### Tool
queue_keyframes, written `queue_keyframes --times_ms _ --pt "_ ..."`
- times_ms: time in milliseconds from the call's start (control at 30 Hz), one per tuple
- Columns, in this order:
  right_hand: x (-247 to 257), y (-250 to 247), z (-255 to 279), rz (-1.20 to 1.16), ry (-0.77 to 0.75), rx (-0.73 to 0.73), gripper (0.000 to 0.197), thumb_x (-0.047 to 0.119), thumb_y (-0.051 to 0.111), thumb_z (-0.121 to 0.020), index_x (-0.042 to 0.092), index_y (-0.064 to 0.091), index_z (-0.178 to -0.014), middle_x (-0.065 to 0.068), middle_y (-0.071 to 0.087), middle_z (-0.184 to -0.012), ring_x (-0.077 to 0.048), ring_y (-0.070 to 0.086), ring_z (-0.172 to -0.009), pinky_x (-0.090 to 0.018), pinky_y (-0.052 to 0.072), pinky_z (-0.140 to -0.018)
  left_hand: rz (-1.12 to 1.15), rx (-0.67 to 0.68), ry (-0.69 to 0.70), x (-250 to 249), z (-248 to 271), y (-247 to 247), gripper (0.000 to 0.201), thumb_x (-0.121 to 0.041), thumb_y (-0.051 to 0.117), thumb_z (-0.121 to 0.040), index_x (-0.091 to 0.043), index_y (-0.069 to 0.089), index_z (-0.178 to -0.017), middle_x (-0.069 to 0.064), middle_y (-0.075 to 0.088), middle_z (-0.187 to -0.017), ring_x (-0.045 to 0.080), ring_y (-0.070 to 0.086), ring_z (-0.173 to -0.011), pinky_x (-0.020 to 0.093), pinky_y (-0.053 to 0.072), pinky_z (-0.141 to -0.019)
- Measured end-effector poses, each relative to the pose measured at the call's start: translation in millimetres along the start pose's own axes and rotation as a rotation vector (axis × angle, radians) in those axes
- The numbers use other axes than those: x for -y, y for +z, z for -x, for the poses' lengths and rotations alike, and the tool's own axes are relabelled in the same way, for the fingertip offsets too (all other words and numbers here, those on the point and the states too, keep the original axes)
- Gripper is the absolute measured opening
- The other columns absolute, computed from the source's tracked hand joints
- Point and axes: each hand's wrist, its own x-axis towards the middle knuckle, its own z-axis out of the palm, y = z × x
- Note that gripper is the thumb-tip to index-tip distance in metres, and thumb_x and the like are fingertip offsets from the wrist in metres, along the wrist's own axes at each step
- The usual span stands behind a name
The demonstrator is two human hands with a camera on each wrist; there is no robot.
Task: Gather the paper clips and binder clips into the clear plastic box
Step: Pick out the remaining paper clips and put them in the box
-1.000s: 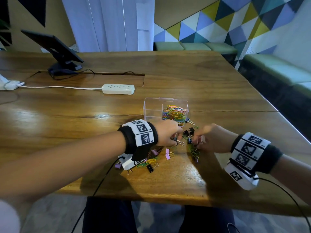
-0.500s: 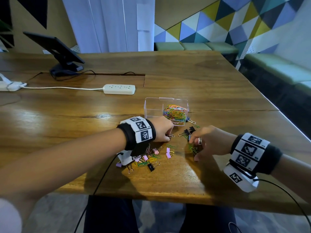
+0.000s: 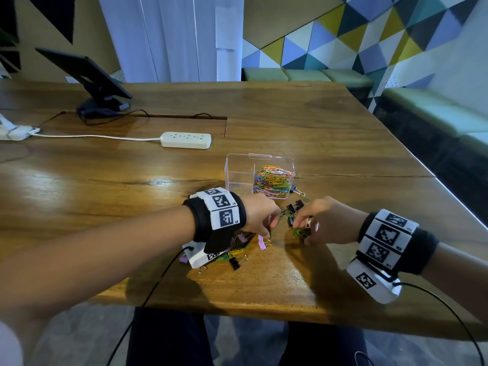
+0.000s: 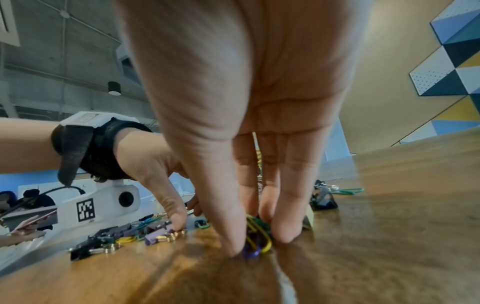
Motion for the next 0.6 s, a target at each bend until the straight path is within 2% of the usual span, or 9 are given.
queue_keyframes --times_ms 67,167,300,400,467,533,600 --pt "2.6 1.0 0.5 -0.005 -0.001 -0.008 0.038 0.017 0.071 -0.079 0.02 0.062 -0.116 0.007 0.061 -0.111 -0.005 0.055 -0.086 -0.013 0.045 -0.074 -0.01 0.023 0.002 0.3 0.4 -2.4 0.024 -0.024 0.068 -0.083 -0.013 0.061 -0.102 0.002 0.065 -0.104 0.02 0.058 -0.096 0.026 0.04 -0.073" --pt "4.5 3.2 -3.5 -0.03 0.01 -0.024 0.036 0.015 0.071 -0.078 0.021 0.064 -0.113 0.006 0.064 -0.111 -0.007 0.057 -0.088 -0.018 0.046 -0.082 -0.003 0.047 -0.01 0.5 -0.1 -5.4 0.025 -0.019 0.07 -0.081 -0.014 0.063 -0.104 0.003 0.066 -0.106 0.02 0.059 -0.098 0.026 0.043 -0.075" --pt "9.0 1.5 -5.0 0.034 0.009 0.008 0.03 0.014 0.066 -0.082 0.021 0.066 -0.112 0.008 0.064 -0.112 -0.003 0.051 -0.089 -0.017 0.042 -0.085 -0.003 0.01 -0.033 -2.9 -0.7 -5.1 0.022 -0.021 0.067 -0.083 -0.013 0.066 -0.103 0.003 0.067 -0.105 0.019 0.062 -0.097 0.027 0.049 -0.077" --pt "8.8 2.6 -2.1 0.045 -0.031 0.01 0.024 0.012 0.062 -0.085 0.02 0.067 -0.108 0.006 0.064 -0.11 -0.003 0.05 -0.086 -0.013 0.04 -0.078 -0.017 -0.026 -0.029 -5.6 -0.3 -2.9 0.019 -0.019 0.067 -0.083 -0.011 0.068 -0.1 0.003 0.069 -0.102 0.019 0.062 -0.095 0.026 0.048 -0.074" --pt "6.1 5.8 -1.1 0.024 -0.073 -0.017 0.021 0.012 0.061 -0.085 0.019 0.068 -0.104 0.005 0.065 -0.106 0.001 0.048 -0.077 -0.007 0.036 -0.071 -0.02 -0.026 -0.015 -5.7 -0.6 -2.0 0.015 -0.014 0.065 -0.084 -0.01 0.07 -0.097 0.004 0.07 -0.099 0.019 0.064 -0.093 0.024 0.044 -0.069" --pt "4.5 7.8 -1.3 0.023 -0.078 -0.026 0.02 0.011 0.06 -0.085 0.018 0.068 -0.102 0.005 0.065 -0.102 0.004 0.046 -0.071 -0.006 0.035 -0.065 -0.034 -0.013 -0.015 -5.8 -0.7 -2.0 0.013 -0.012 0.064 -0.085 -0.009 0.07 -0.096 0.005 0.071 -0.098 0.02 0.065 -0.092 0.024 0.043 -0.067" --pt "3.2 8.6 -3.6 0.031 -0.061 -0.024 0.02 0.01 0.059 -0.086 0.018 0.067 -0.102 0.005 0.065 -0.1 0.002 0.047 -0.073 -0.007 0.036 -0.064 -0.055 0.008 -0.019 -5.8 -0.6 -2.1 0.013 -0.014 0.063 -0.085 -0.009 0.07 -0.096 0.006 0.071 -0.098 0.021 0.065 -0.092 0.025 0.044 -0.067"
